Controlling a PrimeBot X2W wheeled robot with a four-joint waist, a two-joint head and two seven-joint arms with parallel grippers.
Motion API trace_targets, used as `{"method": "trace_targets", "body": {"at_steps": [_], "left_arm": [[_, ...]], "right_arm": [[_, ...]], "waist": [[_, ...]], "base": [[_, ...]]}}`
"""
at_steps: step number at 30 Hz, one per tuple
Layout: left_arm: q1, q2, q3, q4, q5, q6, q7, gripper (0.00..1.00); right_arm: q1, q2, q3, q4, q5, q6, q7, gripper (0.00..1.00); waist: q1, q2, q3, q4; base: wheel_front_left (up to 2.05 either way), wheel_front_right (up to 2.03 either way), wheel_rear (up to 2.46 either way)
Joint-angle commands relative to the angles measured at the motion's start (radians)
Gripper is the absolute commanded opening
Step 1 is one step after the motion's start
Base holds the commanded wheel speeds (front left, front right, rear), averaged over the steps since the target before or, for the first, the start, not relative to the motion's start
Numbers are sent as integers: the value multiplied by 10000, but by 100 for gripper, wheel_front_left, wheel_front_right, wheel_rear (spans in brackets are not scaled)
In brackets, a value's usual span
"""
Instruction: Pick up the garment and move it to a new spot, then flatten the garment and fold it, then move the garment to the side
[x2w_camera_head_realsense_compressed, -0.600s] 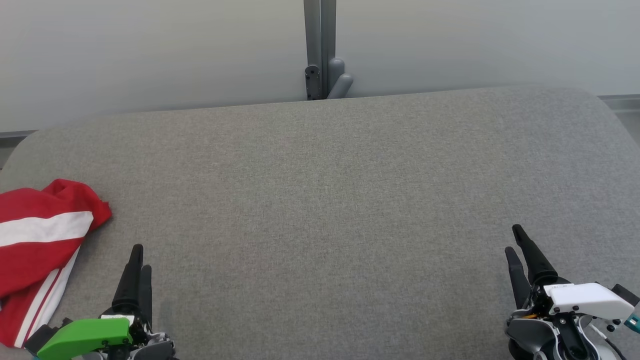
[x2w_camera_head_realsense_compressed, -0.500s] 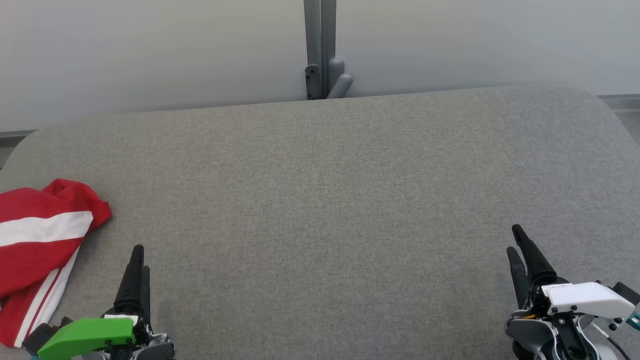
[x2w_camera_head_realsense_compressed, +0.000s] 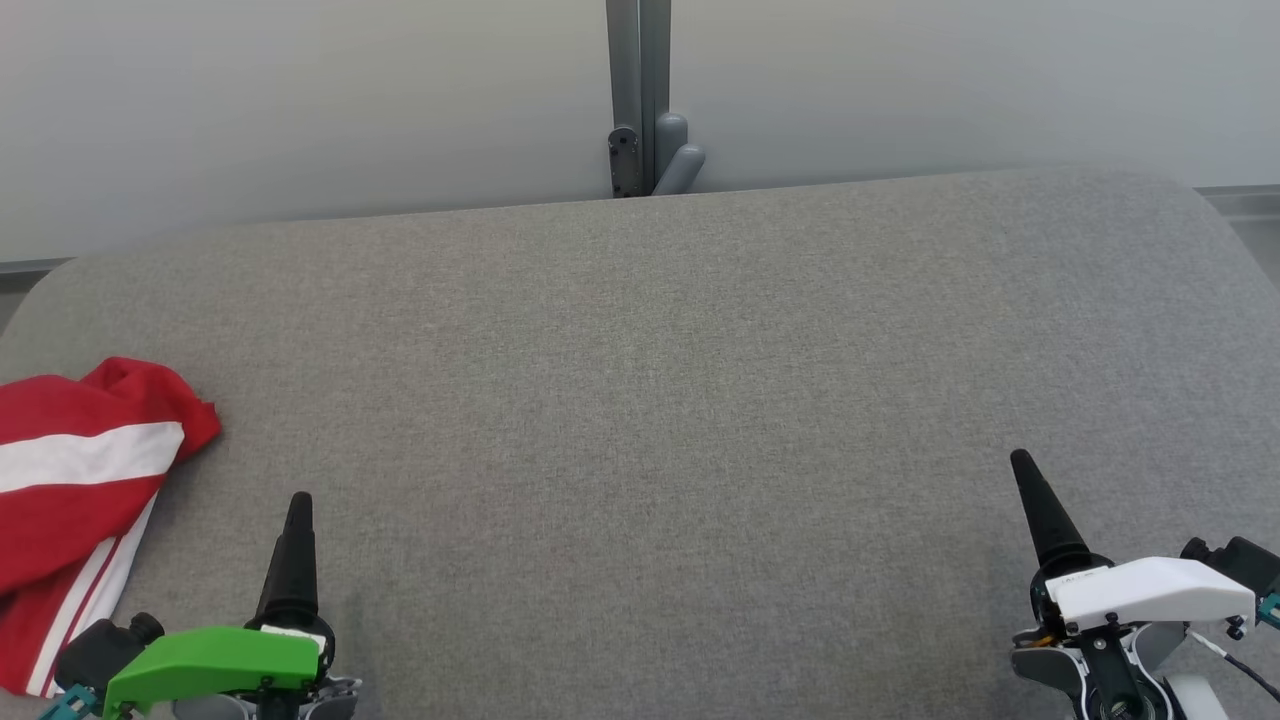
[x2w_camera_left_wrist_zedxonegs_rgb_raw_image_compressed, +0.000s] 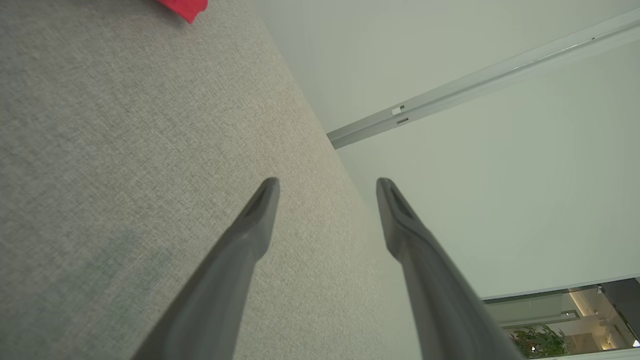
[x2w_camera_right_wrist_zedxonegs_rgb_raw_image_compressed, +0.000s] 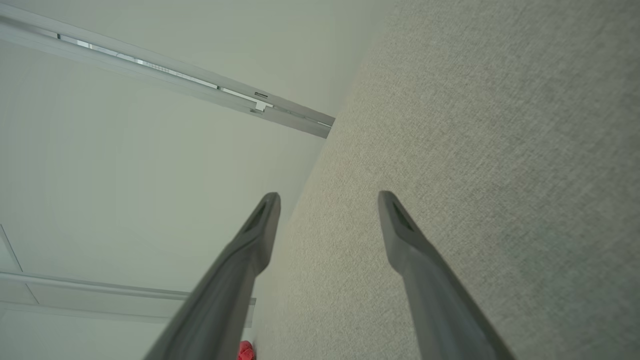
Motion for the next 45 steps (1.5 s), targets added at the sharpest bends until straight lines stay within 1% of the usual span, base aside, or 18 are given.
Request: {"method": "trace_targets", "body": {"at_steps": [1, 11, 23, 45], "left_arm": [[-217, 45, -18, -115, 421, 30, -100, 100], [-234, 55, -215, -104, 2140, 255, -497, 100], [-214, 68, -360, -43, 3822, 333, -916, 100], [-34, 89, -613, 137, 6373, 533, -1549, 100]], "right_arm": [[-189, -86, 59, -153, -391, 4, -117, 100], [-202, -180, 234, -57, -2010, 4, -510, 100], [-253, -272, 458, 40, -3573, 5, -926, 100], [-105, -390, 627, 216, -5908, 6, -1547, 100]], "waist": [[0, 0, 3, -2], [0, 0, 47, -21], [0, 0, 107, -64], [0, 0, 57, -56]], "base": [[0, 0, 0], [0, 0, 0], [0, 0, 0], [0, 0, 0]]}}
